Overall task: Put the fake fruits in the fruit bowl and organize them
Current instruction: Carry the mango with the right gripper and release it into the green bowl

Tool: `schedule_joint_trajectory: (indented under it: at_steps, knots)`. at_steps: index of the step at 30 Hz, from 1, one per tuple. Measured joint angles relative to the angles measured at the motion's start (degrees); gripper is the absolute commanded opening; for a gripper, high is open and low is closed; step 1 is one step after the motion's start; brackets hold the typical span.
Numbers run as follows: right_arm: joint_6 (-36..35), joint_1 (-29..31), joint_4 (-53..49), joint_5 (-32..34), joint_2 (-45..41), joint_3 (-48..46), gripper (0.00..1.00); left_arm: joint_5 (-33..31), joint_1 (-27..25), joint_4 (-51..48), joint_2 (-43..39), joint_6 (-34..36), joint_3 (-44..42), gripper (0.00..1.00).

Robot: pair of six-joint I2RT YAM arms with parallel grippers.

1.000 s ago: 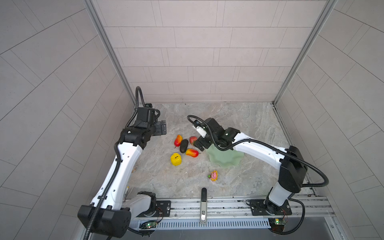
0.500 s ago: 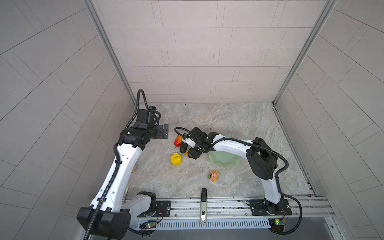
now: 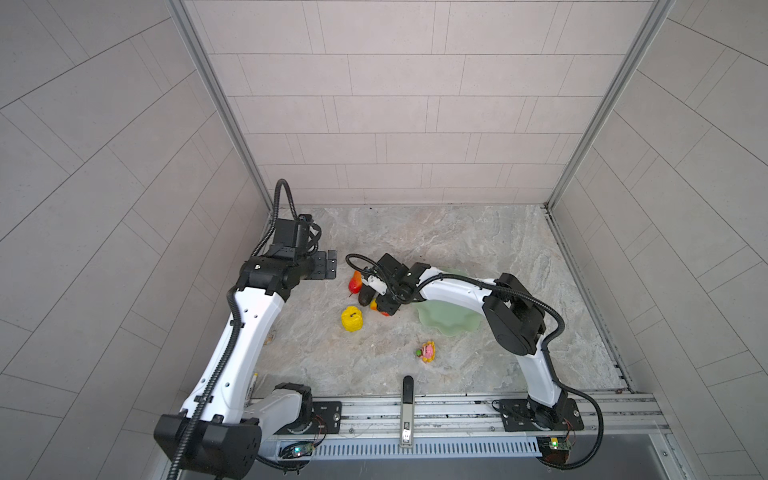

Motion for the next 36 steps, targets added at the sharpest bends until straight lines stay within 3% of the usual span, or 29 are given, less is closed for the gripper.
schedule_joint_trajectory:
  at_steps: [5,10,17,27,36]
  knots:
    - [-1.1,0.0,-3.1,0.5,-3.4,-0.3,0.1,-0.2,0.0,0.0,0.0,0.0,0.0,1.0]
    - [-3.1,-1.2,-5.3,2.6,-15.0,-1.0,0.09,-0.2,0.0,0.0,0.1,0.0,0.0,1.0]
    - [-4.2,-9.3,-5.4,8.1,-27.3,-8.4,0.06,-0.2,0.0,0.0,0.2,0.0,0.0,1.0]
    - [-4.2,-16.8,-5.8,12.2,-27.7,-23.5,0.05,0.3,0.0,0.0,0.2,0.0,0.0,1.0]
    - [-4.4,-18.4,-1.3,12.6,-24.8,-26.6,0.1,1.0,0.0,-0.1,0.8,0.0,0.0,1.0]
